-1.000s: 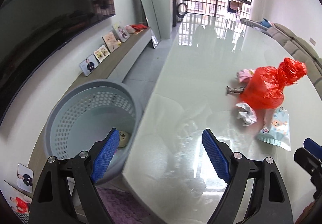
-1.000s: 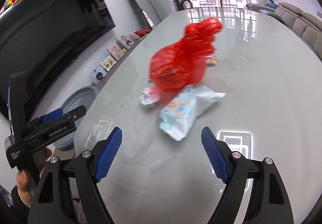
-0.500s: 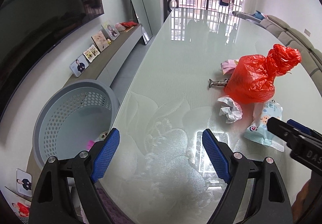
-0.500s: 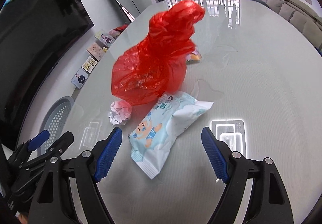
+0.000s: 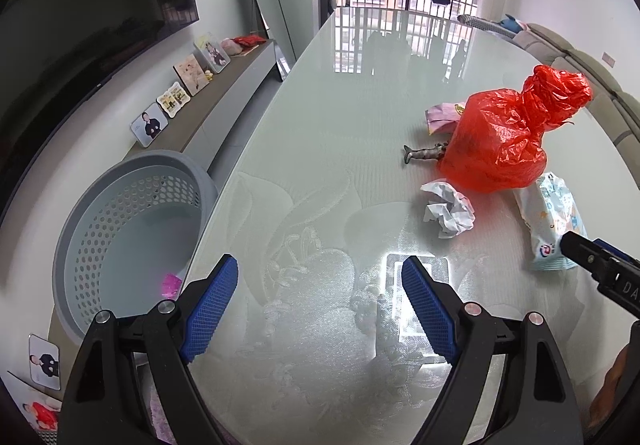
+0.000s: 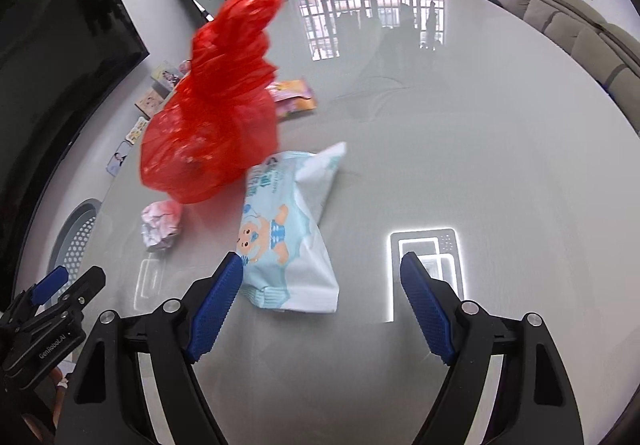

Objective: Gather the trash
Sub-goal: 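Grasp the blue-and-white wipes pack with the right tool while the left tool grasps the crumpled white paper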

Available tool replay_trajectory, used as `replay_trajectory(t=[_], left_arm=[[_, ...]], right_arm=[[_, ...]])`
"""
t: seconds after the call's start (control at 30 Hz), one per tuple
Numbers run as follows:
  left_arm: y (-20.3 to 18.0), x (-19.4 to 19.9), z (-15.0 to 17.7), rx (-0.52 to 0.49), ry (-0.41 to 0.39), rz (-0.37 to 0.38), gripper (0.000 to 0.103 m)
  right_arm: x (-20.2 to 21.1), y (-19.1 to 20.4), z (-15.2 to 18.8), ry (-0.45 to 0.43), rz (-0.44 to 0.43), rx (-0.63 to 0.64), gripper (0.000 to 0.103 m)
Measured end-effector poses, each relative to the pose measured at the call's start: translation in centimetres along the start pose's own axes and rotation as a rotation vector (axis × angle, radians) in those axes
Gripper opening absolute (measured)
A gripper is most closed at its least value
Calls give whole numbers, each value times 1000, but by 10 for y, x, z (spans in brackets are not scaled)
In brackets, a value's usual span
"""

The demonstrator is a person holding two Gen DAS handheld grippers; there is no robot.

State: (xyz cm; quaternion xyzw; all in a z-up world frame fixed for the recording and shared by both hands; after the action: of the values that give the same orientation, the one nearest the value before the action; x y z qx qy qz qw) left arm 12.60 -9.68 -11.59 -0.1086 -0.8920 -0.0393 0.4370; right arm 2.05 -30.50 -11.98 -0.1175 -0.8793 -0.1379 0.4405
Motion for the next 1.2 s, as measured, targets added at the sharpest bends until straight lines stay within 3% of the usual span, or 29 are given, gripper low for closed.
replay_trajectory(t=[0.2, 0.47, 0.7, 0.77, 0.83, 1.2], left_arm=[[-10, -4, -1, -15, 4, 11, 82], [-17, -8, -2, -21, 15, 16, 82], [-17, -15, -5, -7, 23, 16, 82], [-19, -17, -6, -8, 26, 18, 82], [-23, -17, -7, -13, 25, 22, 82], [-46, -25, -13, -29, 24, 39, 83]], right_arm=[[9, 2, -10, -29, -33, 26, 78], [-33, 24, -25, 39, -31, 107, 78], [-47, 27, -28, 32, -19, 131, 77], [-47, 27, -28, 27, -19, 130, 68], [-47, 23, -29, 23, -20, 131, 53], [-23, -12, -42, -67, -65, 44, 47]])
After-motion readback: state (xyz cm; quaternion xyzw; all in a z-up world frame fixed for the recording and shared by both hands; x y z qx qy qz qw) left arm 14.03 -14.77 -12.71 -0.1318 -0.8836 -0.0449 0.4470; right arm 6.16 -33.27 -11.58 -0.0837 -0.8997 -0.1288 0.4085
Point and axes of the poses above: each gripper's, at about its wrist camera, not at the fingertips, and x roughly against the way its jaws point, y to its left, z to its underside, the point moved 9 cm from there along -x, roughly the way its jaws point, and after that the axes turned 5 degrees about x, right-handed, at the moved point
